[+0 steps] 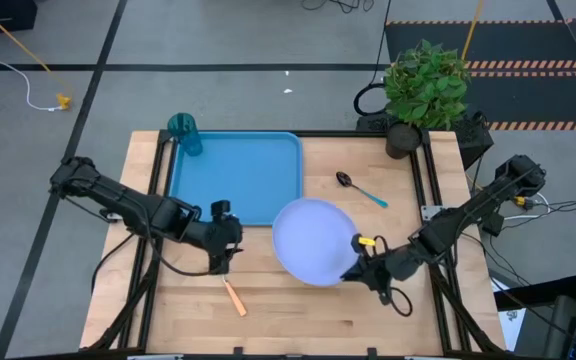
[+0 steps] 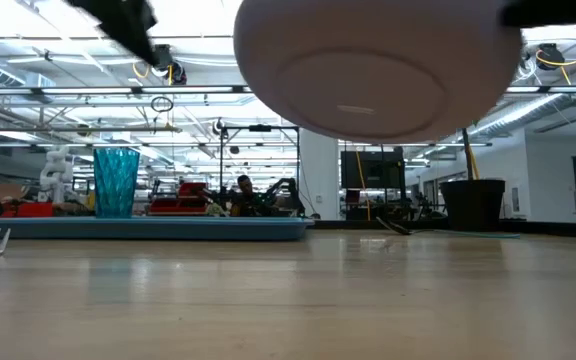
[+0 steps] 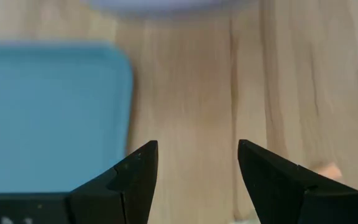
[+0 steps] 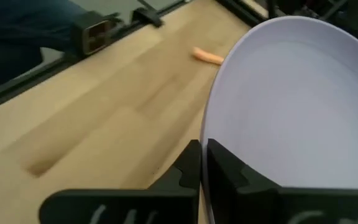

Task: Pick and place plate/cup/fork/spoon on tray
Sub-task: Put the violet plate on the blue tray to the bottom of the blue glass cup

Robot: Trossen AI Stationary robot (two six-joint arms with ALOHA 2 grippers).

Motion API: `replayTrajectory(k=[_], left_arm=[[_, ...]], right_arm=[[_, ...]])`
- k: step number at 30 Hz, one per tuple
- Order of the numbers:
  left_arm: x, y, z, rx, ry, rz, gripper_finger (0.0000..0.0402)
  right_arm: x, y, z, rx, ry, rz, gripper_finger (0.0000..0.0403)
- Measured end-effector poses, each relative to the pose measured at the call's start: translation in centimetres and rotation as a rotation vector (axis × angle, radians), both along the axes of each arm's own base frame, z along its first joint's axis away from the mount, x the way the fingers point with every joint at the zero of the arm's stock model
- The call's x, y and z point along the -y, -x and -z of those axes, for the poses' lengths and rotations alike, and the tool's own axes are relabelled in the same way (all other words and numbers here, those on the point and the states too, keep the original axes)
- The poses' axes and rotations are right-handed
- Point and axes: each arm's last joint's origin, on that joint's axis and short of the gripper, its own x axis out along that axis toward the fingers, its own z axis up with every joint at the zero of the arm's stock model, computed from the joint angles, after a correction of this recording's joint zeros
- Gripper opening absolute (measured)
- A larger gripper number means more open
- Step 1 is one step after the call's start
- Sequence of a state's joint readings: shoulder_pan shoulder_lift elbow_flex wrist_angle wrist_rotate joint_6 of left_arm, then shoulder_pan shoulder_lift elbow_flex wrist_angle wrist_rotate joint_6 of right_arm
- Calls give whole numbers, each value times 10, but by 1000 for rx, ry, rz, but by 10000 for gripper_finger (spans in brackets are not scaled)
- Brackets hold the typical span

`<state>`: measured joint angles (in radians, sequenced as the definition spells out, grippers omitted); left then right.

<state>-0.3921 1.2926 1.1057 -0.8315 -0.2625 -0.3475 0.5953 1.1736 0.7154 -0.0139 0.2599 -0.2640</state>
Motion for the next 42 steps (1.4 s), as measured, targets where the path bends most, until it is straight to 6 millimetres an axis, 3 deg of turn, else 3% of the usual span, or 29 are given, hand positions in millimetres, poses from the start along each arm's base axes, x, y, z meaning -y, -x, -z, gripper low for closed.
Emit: replayTrajectory(k=[5, 13, 21, 25, 32, 42], left_arm=[[13, 16, 5, -93, 49, -86, 223], [41, 30, 11, -48, 33, -63, 223], [53, 44, 28, -64, 58, -119, 223], [56, 47, 39, -63, 83, -147, 223], [57, 48, 52, -54, 114, -177, 223], [65, 55, 56, -49, 148, -171, 223]], right_arm=[[13, -14, -20, 14, 57, 40, 0], [39, -36, -57, 138, 148, 98, 0], [70, -55, -88, 202, 198, 73, 0], [84, -76, -102, 195, 213, 57, 0], [102, -128, -108, 127, 214, 1, 0], [137, -190, -98, 84, 211, -11, 0]])
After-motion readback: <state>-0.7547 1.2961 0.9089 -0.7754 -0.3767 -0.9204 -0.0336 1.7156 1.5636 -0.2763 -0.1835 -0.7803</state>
